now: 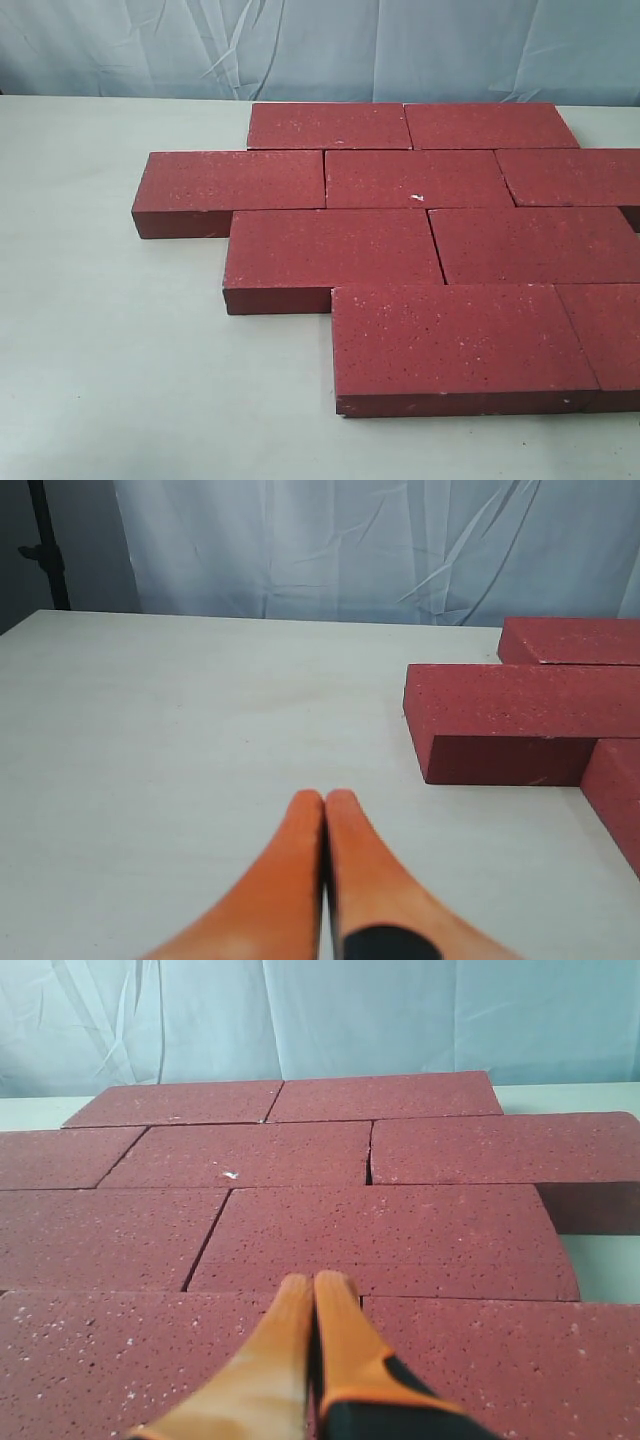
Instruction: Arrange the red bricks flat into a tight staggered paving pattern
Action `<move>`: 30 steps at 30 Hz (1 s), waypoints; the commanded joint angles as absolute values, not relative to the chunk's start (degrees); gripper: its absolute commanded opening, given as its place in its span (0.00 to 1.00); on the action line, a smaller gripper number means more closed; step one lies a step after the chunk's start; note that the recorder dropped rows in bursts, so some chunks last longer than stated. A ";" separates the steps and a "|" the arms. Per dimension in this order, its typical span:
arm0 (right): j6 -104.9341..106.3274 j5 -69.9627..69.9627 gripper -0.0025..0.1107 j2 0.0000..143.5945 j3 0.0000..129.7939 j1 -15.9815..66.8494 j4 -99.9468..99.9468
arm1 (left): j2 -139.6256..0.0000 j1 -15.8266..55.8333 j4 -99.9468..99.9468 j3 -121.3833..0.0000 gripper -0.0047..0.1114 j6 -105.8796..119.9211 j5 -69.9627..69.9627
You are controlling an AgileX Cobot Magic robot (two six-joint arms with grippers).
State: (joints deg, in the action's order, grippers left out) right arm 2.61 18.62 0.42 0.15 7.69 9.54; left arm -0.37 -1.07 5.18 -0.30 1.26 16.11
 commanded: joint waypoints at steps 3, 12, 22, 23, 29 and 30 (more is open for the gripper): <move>2.75 17.82 0.02 0.00 0.00 7.44 9.54 | 0.00 -0.97 4.79 0.00 0.04 0.81 15.41; 2.75 17.82 0.02 0.00 0.00 7.44 9.54 | 0.00 -0.97 4.79 0.00 0.04 0.81 15.41; 2.75 17.82 0.02 0.00 0.00 7.44 9.54 | 0.00 -0.97 4.79 0.00 0.04 0.81 15.41; 2.75 17.82 0.02 0.00 0.00 7.44 9.54 | 0.00 -0.97 4.79 0.00 0.04 0.81 15.41; 2.75 17.82 0.02 0.00 0.00 7.44 9.54 | 0.00 -0.97 4.79 0.00 0.04 0.81 15.41; 2.75 17.82 0.02 0.00 0.00 7.44 9.54 | 0.00 -0.97 4.79 0.00 0.04 0.81 15.41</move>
